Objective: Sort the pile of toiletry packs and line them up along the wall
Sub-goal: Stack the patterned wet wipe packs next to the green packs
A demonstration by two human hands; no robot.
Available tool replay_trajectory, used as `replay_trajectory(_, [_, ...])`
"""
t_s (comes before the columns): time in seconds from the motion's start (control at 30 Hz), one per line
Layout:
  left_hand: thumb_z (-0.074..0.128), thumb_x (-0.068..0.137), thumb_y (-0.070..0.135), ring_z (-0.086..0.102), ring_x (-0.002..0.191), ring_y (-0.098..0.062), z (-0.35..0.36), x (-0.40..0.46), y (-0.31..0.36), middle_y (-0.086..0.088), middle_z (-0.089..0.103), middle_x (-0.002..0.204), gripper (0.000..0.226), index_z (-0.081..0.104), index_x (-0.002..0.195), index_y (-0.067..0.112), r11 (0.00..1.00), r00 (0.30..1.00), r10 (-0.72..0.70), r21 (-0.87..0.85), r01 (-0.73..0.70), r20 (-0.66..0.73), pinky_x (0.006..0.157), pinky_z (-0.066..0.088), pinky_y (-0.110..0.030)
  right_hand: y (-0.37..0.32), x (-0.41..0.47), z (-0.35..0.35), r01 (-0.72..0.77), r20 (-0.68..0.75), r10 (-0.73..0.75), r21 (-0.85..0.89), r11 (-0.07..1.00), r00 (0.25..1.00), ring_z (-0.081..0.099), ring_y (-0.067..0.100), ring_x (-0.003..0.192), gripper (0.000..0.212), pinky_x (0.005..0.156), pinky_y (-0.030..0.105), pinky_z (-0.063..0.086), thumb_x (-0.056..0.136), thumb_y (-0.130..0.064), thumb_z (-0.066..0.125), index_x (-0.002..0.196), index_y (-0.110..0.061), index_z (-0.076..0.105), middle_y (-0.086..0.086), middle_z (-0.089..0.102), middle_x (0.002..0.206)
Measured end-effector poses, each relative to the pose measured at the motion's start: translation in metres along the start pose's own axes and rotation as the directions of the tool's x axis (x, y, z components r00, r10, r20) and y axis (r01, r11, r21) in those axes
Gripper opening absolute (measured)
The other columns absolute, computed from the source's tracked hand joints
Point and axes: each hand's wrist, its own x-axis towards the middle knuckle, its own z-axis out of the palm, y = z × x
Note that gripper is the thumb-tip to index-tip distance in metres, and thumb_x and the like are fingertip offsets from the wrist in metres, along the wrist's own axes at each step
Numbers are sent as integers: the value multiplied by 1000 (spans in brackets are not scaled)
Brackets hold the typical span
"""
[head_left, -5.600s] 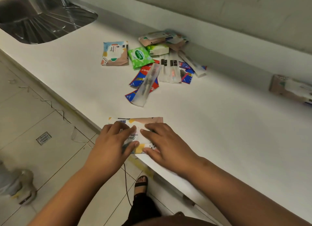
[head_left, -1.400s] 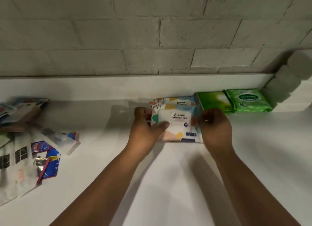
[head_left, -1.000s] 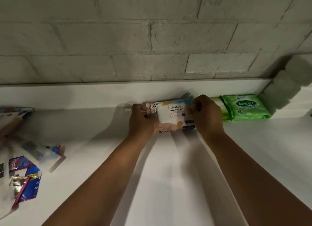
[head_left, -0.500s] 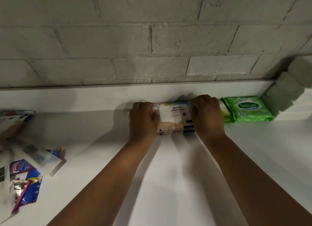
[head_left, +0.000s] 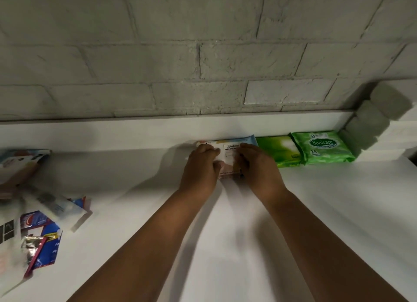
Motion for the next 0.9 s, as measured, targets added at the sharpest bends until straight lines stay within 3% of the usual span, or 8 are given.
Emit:
replay_trajectory(0.07, [59,89,20,46,122,-26,-7,-2,4,-5,50,134,39,57,127,10,999,999,-22,45,20,45,102,40,-39,-6,-3,-8,25,22,-25,-11,1000,999,63,30,103,15,85,23,44,82,-5,63,94,-5,72,13,68,110])
replay_trajectory(0.13, [54,92,27,41,126,-28,-19,-9,10,-2,46,140,44,49,134,16,991,996,-65,121,58,60,102,39,-42,-13,-11,-17,55,41,-55,-14,998,998,59,29,114,27,94,23,41,77,-12,69,104,-9,72,13,66,118])
replay_trajectory(0.23, [50,93,35,43,121,-30,-42,-30,16,-1,47,137,41,48,132,22,975,996,-80,211,71,36,96,42,-42,-30,-27,-29,153,30,-153,-3,988,988,60,30,113,38,98,35,44,82,-33,56,107,-11,72,12,68,116])
replay_trajectory(0.3, [52,92,39,48,114,-30,-57,-52,16,-1,53,129,36,54,124,23,970,997,-70,231,71,-14,89,45,-39,-45,-40,-33,233,54,-231,-19,972,971,61,29,109,30,94,36,45,85,-29,54,104,-17,73,8,71,110])
replay_trajectory(0.4, [48,91,50,49,117,-28,-76,-83,12,0,54,130,45,55,126,22,954,994,-106,280,112,-38,93,45,-39,-65,-61,-32,187,110,-190,35,982,976,58,28,111,29,96,39,46,83,-26,59,110,-21,71,5,67,117])
replay_trajectory(0.63, [46,90,55,31,131,-21,-125,-174,16,7,41,141,49,48,132,30,915,959,-250,292,280,-136,100,32,-40,-128,-116,-25,198,265,-210,70,978,941,33,21,134,45,109,35,29,90,-38,60,133,-27,52,0,48,140])
replay_trajectory(0.9, [47,89,55,30,132,-21,-194,-261,-18,5,42,142,49,49,131,31,835,875,-375,298,462,-305,102,33,-43,-208,-148,-5,331,354,-379,190,924,855,26,15,138,50,112,31,24,91,-45,56,138,-31,47,-3,40,147])
